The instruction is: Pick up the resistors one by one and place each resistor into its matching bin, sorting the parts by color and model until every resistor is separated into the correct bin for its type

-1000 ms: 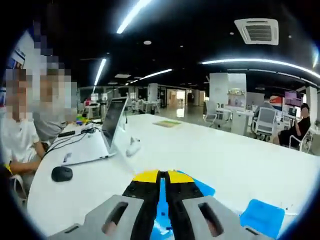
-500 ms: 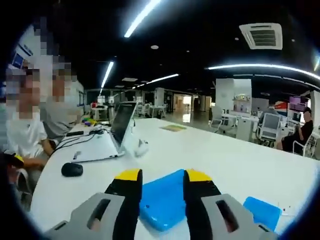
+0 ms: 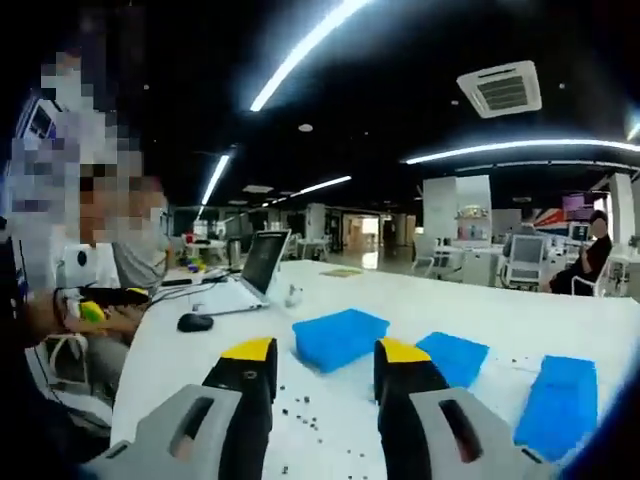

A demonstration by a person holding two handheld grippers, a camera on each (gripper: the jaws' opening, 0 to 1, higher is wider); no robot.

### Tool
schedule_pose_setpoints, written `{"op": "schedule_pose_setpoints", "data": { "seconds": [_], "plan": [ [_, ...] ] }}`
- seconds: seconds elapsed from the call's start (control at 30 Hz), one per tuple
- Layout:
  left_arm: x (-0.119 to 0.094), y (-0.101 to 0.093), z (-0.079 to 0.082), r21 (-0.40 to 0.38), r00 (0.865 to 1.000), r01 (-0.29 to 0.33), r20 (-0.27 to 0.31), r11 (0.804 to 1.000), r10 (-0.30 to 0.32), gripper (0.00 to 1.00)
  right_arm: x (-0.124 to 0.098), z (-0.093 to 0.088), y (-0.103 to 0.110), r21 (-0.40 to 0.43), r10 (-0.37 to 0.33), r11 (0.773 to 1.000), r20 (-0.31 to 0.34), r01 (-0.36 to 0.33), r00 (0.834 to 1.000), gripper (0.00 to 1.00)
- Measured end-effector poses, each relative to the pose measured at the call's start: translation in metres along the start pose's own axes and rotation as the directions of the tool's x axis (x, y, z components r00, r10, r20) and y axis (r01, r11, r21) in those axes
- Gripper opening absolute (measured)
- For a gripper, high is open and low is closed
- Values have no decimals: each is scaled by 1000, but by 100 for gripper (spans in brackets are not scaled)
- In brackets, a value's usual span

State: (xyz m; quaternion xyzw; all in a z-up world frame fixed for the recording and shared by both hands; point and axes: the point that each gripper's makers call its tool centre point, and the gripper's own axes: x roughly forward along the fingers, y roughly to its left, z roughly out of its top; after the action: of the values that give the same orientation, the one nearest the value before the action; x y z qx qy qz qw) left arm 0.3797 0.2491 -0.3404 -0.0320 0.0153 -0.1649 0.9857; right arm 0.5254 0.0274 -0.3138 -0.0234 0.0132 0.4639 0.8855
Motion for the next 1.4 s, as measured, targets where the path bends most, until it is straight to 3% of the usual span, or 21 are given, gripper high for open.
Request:
{"op": "schedule_pose_setpoints", "data": {
  "seconds": [0.03,0.23,0.3,0.4,0.53,0.7,0.87,1.0,1.13,1.27,1.4],
  "plan": [
    [0,-1,0,-1,1000,4,-2,1000,-4,66,-5,0,0,-4,-9,1000,3,9,1000,42],
    [4,-11,-7,1,998,53,-34,999,-53,66,-100,-9,6,4,-161,987,33,161,986,42],
    [6,-14,-9,-2,997,68,-42,998,-68,66,-122,-12,10,-46,-206,977,49,208,977,40],
    [7,-16,-9,6,996,76,-52,997,-76,66,-147,-19,28,-45,-216,975,53,218,975,40],
    [7,-20,-9,15,995,83,-56,996,-82,66,-167,-23,37,-18,-272,962,49,273,961,40],
    [7,-25,-11,22,992,106,-71,994,-104,67,-171,-22,32,-18,-279,960,49,280,959,40],
    [3,-28,-18,22,990,114,-91,993,-112,67,-164,-24,23,11,-235,972,22,235,972,37],
    [0,-29,-21,24,988,119,-103,993,-116,67,-149,-18,20,22,-163,986,0,163,987,37],
    [-3,-27,-22,27,987,122,-111,992,-118,67,-128,-19,22,-14,-56,998,-64,55,996,37],
    [-7,-27,-23,28,986,126,-116,992,-122,67,-108,-27,25,-24,60,998,-155,-65,986,37],
    [-10,-27,-30,29,982,137,-137,990,-132,67,-87,-36,27,-91,146,980,-272,-176,951,35]
  ]
}}
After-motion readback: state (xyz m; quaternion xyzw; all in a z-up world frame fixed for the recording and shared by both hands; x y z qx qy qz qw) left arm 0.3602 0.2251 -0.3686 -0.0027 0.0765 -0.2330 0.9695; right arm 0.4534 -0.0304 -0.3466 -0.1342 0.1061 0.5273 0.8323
